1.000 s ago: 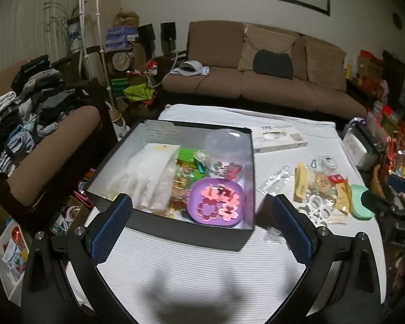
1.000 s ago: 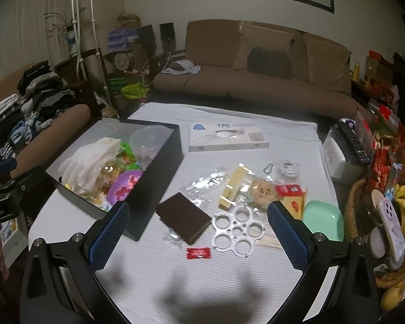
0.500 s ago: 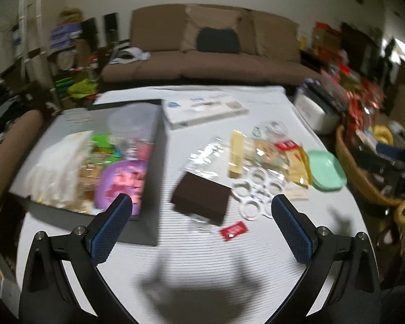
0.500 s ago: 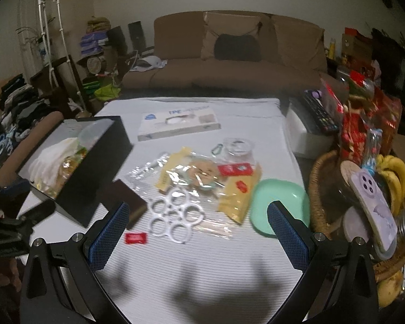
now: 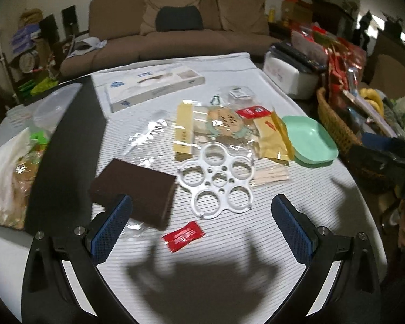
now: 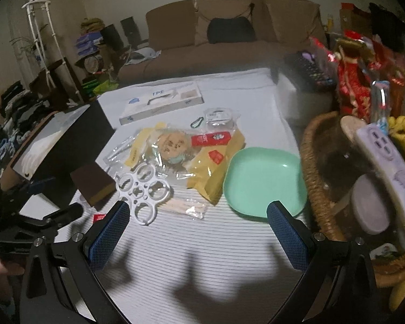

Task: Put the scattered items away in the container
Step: 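Move the right tool toward the mint-green plate, then grasp the mint-green plate rim with the right tool and lift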

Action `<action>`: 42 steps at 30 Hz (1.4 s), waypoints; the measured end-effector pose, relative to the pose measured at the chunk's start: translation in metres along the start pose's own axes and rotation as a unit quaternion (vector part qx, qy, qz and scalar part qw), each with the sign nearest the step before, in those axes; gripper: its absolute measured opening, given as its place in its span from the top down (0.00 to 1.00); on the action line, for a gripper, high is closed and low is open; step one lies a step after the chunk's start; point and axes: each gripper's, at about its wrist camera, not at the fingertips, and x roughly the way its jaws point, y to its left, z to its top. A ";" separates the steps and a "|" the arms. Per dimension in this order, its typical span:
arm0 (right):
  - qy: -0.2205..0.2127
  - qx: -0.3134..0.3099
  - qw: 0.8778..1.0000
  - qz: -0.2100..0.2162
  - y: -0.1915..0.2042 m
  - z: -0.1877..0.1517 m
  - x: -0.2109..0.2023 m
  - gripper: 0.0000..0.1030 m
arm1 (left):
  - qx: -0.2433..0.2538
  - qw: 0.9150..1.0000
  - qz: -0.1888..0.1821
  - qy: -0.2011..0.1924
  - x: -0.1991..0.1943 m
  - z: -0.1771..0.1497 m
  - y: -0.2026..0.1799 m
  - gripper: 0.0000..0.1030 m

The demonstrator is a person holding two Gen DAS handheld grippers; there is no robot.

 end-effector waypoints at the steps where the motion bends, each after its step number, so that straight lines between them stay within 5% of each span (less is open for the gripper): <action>1: 0.003 -0.003 1.000 0.004 -0.001 -0.002 0.005 0.12 | 0.001 1.000 -0.004 0.001 0.004 0.000 -0.001 0.00; 4: 0.031 -0.008 0.999 0.012 -0.008 -0.005 0.029 0.40 | -0.009 1.000 -0.023 0.003 0.014 0.002 0.000 0.00; 14: 0.089 -0.069 0.992 -0.053 -0.031 0.001 0.108 0.56 | -0.045 0.996 -0.077 0.017 0.033 0.004 0.006 0.00; 22: 0.107 -0.112 0.986 -0.056 -0.027 -0.001 0.133 0.88 | -0.067 0.992 -0.099 0.034 0.040 0.005 0.009 0.00; 31: 0.125 -0.016 0.991 0.041 -0.028 -0.009 0.088 0.93 | -0.085 0.989 -0.116 0.045 0.041 0.004 0.014 0.00; 42: 0.189 -0.038 0.968 0.160 0.058 -0.069 0.039 0.87 | -0.069 0.982 -0.155 0.088 0.046 -0.009 -0.005 0.00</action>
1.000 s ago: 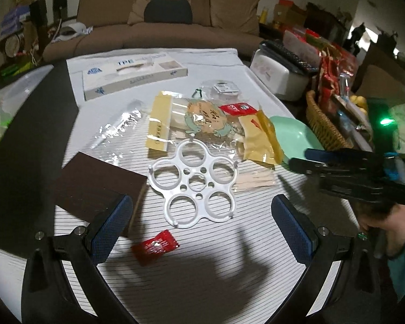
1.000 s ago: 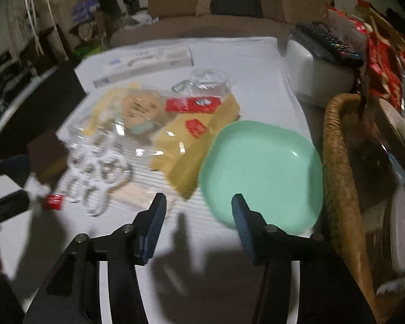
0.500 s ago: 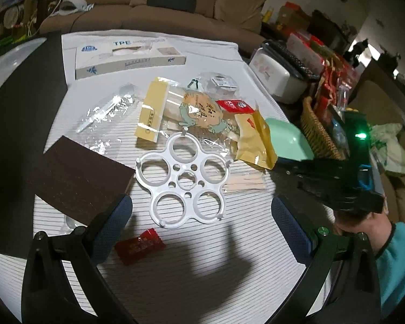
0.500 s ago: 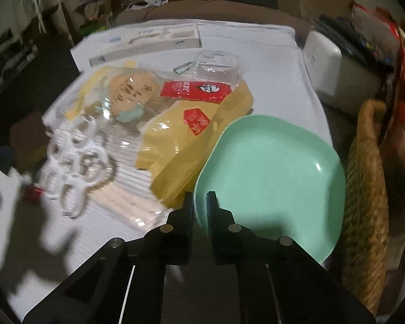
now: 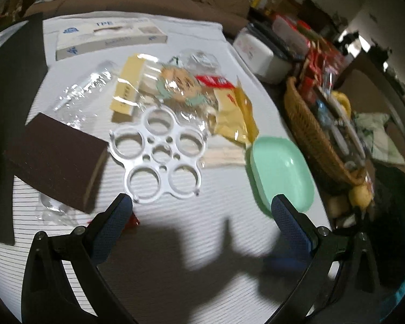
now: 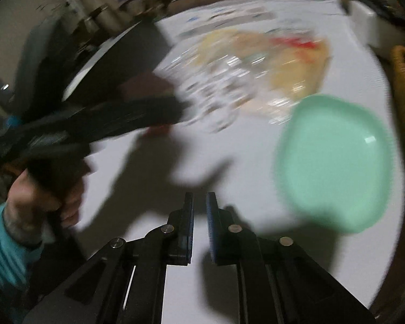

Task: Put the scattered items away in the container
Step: 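Grasp the mint-green plate rim with the right tool and lift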

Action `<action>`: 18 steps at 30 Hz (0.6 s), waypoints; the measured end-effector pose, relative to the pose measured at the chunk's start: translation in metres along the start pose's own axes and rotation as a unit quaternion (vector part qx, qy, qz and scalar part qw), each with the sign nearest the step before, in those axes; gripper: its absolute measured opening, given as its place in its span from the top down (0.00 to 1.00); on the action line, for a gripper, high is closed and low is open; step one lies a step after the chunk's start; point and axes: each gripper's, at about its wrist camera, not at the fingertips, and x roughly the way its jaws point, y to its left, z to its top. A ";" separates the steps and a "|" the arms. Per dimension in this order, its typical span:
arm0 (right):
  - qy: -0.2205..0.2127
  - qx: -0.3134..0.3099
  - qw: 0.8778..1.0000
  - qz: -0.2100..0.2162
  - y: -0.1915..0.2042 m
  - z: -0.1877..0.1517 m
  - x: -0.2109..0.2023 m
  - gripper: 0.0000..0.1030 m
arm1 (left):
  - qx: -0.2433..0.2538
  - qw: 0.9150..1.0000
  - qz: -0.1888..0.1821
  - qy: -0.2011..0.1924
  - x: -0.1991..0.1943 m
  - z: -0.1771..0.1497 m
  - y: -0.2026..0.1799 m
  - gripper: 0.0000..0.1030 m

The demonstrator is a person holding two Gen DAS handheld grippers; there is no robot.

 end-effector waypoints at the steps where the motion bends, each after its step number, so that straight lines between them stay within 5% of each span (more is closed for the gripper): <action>1: 0.006 -0.010 1.000 -0.003 0.009 -0.004 0.000 0.78 | 0.000 1.000 0.002 0.003 0.001 -0.002 0.000 0.00; 4: -0.033 -0.026 0.996 -0.074 0.009 -0.010 -0.027 0.52 | -0.013 1.000 0.002 0.005 0.003 -0.003 0.003 0.00; 6: -0.051 0.014 0.989 -0.139 -0.017 -0.009 -0.045 0.44 | -0.017 1.000 -0.006 0.004 0.002 -0.002 0.002 0.00; 12: -0.080 0.158 0.958 -0.228 -0.111 -0.007 -0.067 0.44 | 0.001 1.000 -0.009 -0.003 0.010 0.003 -0.020 0.00; 18: -0.074 0.175 0.956 -0.223 -0.138 -0.001 -0.040 0.47 | 0.029 0.999 0.022 0.012 0.032 0.002 -0.037 0.01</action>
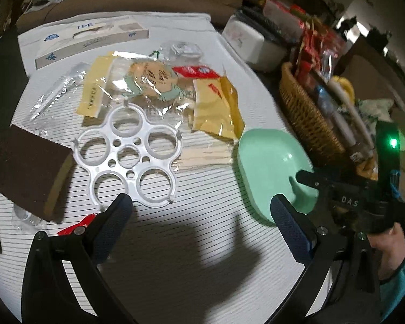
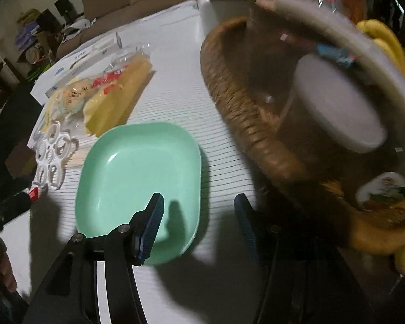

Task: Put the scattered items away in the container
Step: 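Grasp the mint-green plate rim with the right tool and lift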

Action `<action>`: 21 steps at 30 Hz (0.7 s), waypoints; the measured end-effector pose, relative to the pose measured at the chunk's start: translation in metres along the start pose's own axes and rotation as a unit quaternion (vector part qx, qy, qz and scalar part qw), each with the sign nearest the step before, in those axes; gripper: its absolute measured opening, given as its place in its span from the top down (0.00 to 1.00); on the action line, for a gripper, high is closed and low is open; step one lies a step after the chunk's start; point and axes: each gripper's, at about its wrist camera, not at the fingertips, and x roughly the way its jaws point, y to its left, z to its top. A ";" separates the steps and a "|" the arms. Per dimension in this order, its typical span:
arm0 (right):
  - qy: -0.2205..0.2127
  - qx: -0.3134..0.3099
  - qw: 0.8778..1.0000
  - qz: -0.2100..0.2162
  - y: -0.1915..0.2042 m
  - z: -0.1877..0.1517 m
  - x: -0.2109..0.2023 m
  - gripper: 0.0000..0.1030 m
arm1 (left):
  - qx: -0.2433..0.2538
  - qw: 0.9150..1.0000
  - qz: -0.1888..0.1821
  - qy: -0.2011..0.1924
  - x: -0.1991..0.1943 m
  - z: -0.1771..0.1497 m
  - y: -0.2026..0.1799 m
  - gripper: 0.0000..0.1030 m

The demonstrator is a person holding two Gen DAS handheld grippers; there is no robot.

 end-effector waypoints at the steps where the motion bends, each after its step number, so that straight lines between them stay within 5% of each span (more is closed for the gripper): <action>1: 0.002 -0.010 1.000 0.013 0.004 0.000 0.005 0.63 | 0.001 1.000 0.001 0.004 0.003 -0.001 0.000 0.01; 6: 0.014 -0.063 0.996 0.065 0.028 -0.004 0.007 0.89 | -0.010 1.000 0.002 0.017 0.010 -0.002 0.008 0.09; 11: 0.039 -0.116 0.987 0.105 0.059 -0.031 -0.002 0.88 | -0.003 0.999 0.027 0.041 0.016 -0.008 0.017 0.37; 14: 0.046 -0.124 0.983 0.131 0.071 -0.040 -0.009 0.88 | 0.011 0.998 0.033 0.048 0.016 -0.014 0.017 0.39; 17: 0.047 -0.110 0.985 0.126 0.073 -0.041 -0.008 0.83 | 0.024 0.997 0.042 0.054 0.014 -0.018 0.015 0.42; 19: 0.034 -0.112 0.988 0.100 0.071 -0.036 -0.009 0.65 | 0.024 0.997 0.053 0.057 0.010 -0.022 0.014 0.42; 21: 0.030 -0.099 0.989 0.105 0.066 -0.030 -0.007 0.60 | 0.027 0.997 0.054 0.055 0.003 -0.027 0.015 0.41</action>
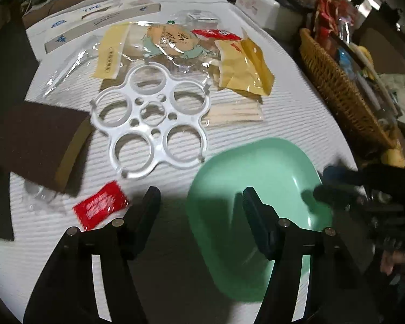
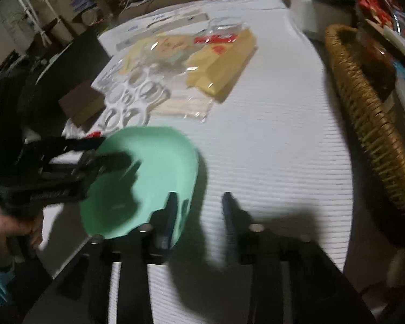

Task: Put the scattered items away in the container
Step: 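Grasp the mint-green plate rim with the right tool and lift, then carry the mint-green plate into the black box and release it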

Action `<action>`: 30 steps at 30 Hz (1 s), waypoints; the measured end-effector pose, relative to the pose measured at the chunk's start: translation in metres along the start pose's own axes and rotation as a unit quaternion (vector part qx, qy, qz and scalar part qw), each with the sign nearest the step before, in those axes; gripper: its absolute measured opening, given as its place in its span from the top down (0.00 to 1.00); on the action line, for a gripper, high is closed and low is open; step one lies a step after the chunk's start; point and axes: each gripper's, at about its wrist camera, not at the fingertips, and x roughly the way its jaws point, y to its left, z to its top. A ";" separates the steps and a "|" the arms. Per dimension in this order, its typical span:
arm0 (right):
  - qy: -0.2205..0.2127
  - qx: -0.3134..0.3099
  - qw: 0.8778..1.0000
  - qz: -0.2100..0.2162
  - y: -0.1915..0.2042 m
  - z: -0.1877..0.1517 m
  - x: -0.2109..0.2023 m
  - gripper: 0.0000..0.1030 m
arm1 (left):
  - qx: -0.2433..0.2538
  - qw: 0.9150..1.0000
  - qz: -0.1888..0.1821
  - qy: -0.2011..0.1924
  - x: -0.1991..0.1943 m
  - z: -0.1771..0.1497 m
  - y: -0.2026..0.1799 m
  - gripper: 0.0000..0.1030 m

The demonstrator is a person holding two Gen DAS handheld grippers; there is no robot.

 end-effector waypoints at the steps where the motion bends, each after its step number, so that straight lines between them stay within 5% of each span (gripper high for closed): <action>1: 0.001 0.007 1.000 0.007 -0.002 0.001 0.001 0.60 | 0.006 1.000 0.006 -0.003 -0.004 -0.003 0.000 0.41; 6: 0.015 -0.007 1.000 0.004 0.004 0.003 0.012 0.60 | 0.005 1.000 0.010 0.010 -0.011 -0.018 0.007 0.50; 8: 0.018 -0.013 1.000 0.002 0.006 0.004 0.016 0.60 | 0.014 1.000 0.005 0.015 -0.013 -0.024 0.005 0.73; 9: 0.019 -0.017 1.000 0.000 0.007 0.005 0.018 0.61 | 0.018 1.000 0.004 0.016 -0.013 -0.025 0.004 0.76; 12: 0.024 -0.024 0.999 0.009 0.010 0.003 0.020 0.82 | 0.027 1.000 0.004 0.014 -0.010 -0.027 0.001 0.78; 14: 0.027 -0.024 0.999 0.017 0.011 0.002 0.021 0.87 | 0.026 1.000 -0.005 0.014 -0.010 -0.027 0.000 0.85; 21: 0.027 -0.026 0.998 0.053 0.017 -0.002 0.016 0.88 | 0.008 1.000 -0.025 -0.005 -0.020 -0.020 0.014 0.85; 30: 0.027 -0.011 0.999 0.026 0.015 0.004 0.022 0.79 | 0.014 1.000 0.000 0.002 -0.007 -0.022 0.014 0.80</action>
